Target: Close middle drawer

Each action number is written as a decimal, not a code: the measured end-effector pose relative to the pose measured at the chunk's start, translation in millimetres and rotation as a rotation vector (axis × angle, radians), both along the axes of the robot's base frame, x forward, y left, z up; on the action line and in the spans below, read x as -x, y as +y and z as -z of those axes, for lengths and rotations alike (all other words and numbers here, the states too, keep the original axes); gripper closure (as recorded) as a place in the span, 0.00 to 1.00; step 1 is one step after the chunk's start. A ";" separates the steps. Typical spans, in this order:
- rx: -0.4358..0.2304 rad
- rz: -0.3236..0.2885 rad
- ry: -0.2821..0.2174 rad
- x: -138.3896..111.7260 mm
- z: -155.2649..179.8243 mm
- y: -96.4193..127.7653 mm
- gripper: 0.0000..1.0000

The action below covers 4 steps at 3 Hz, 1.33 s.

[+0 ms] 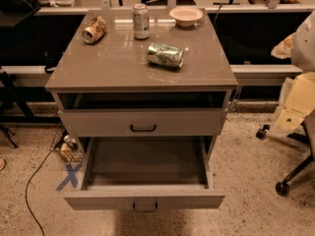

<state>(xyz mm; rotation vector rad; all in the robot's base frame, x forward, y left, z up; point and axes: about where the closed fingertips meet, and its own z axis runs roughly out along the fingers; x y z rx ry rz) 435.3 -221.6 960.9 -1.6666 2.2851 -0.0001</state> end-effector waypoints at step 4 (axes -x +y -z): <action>-0.520 0.328 0.388 57.3 238.9 121.6 0.00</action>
Offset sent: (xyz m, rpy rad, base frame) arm -0.0479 0.0737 -0.2079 0.5476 0.3988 -0.3038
